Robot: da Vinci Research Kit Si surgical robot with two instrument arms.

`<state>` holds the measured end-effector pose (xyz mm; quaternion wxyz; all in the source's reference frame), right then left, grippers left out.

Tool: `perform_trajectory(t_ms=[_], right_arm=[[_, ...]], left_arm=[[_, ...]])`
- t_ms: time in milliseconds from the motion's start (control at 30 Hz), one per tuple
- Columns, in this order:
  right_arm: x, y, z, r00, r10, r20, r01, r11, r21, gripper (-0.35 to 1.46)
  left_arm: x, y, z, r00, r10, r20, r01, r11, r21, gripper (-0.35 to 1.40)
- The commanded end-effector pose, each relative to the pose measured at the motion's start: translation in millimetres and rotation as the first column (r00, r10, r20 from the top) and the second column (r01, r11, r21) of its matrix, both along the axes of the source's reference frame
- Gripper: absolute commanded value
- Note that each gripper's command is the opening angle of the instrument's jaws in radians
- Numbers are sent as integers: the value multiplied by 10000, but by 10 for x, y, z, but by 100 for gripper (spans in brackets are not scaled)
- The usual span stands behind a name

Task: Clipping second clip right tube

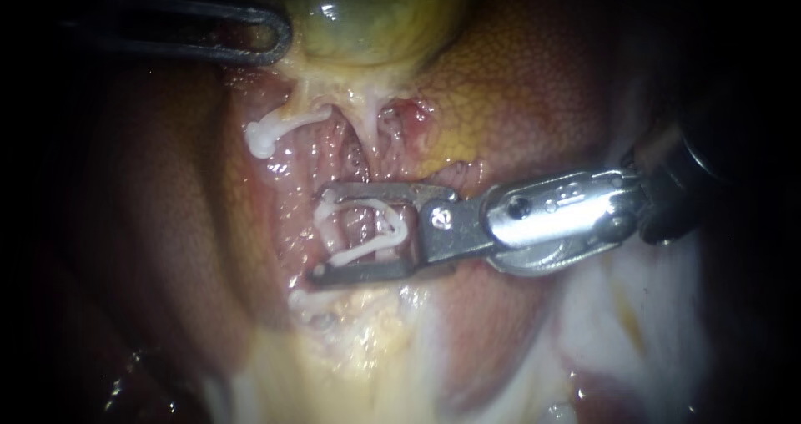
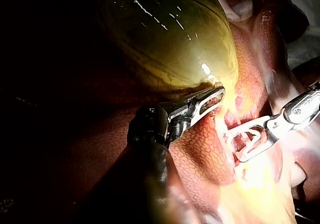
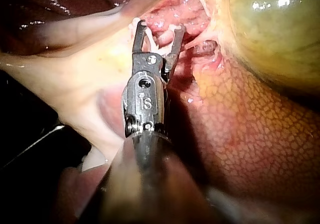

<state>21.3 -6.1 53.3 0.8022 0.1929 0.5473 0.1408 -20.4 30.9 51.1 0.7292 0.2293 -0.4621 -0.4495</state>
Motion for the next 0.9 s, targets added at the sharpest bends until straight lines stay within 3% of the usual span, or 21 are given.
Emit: perform_trajectory(t_ms=[33,233,400,700,900], right_arm=[[0,0,0,10000,-4,-3,4,10000,-6,44],[1,-2,-8,10000,5,-13,-5,9999,128,44],[-7,1,-31,9999,-68,-117,71,9997,229,44],[-49,10,-68,9993,-221,-316,236,9985,484,44],[-71,14,-69,9992,-220,-329,245,9966,790,44]], left_arm=[[0,0,-1,10000,-2,0,2,10000,-4,-35],[1,0,-1,10000,2,2,-2,10000,-2,-35],[2,0,-1,10000,8,6,-8,10000,-1,-35],[3,0,-1,10000,15,11,-15,10000,0,-35],[4,0,-1,10000,17,12,-17,10000,0,-35]])
